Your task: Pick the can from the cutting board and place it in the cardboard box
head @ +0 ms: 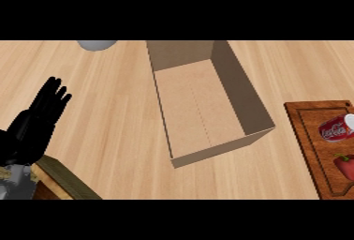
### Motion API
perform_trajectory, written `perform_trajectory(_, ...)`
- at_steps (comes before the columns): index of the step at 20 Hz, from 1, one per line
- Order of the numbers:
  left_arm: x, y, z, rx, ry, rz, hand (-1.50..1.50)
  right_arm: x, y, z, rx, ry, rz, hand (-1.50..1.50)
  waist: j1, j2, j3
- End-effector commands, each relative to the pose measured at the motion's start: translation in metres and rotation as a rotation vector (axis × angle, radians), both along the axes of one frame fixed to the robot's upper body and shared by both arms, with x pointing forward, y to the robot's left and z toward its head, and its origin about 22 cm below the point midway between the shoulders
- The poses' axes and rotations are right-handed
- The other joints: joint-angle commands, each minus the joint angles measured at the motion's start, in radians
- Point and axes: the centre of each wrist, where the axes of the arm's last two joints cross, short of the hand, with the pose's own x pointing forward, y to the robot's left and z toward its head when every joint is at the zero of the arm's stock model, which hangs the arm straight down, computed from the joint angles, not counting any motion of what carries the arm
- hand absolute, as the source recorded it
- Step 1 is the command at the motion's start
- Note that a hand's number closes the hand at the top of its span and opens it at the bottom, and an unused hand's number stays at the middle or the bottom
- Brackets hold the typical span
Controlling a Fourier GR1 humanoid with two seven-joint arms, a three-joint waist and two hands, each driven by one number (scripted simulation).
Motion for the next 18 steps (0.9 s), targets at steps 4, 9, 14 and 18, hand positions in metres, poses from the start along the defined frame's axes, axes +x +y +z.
perform_trajectory(4, -0.006, 0.006, -0.011, 0.006, 0.078, 0.019, 0.00, 0.022, 0.032, 0.040, -0.151, 0.368, -0.070, -1.50, 0.020, 0.009, -0.004)
perform_trajectory(9, -0.019, 0.015, -0.008, 0.020, 0.074, -0.004, 0.00, 0.042, 0.064, 0.046, -0.115, 0.500, -0.096, -1.50, 0.038, 0.007, -0.002)
perform_trajectory(14, -0.005, 0.006, -0.031, 0.016, 0.071, 0.018, 0.00, 0.053, 0.071, 0.028, -0.049, 0.610, -0.074, -1.50, 0.009, 0.009, -0.001)
perform_trajectory(18, -0.003, 0.010, -0.010, 0.022, 0.094, 0.018, 0.00, 0.070, 0.061, 0.032, -0.048, 0.647, -0.090, -1.50, 0.011, 0.008, -0.001)
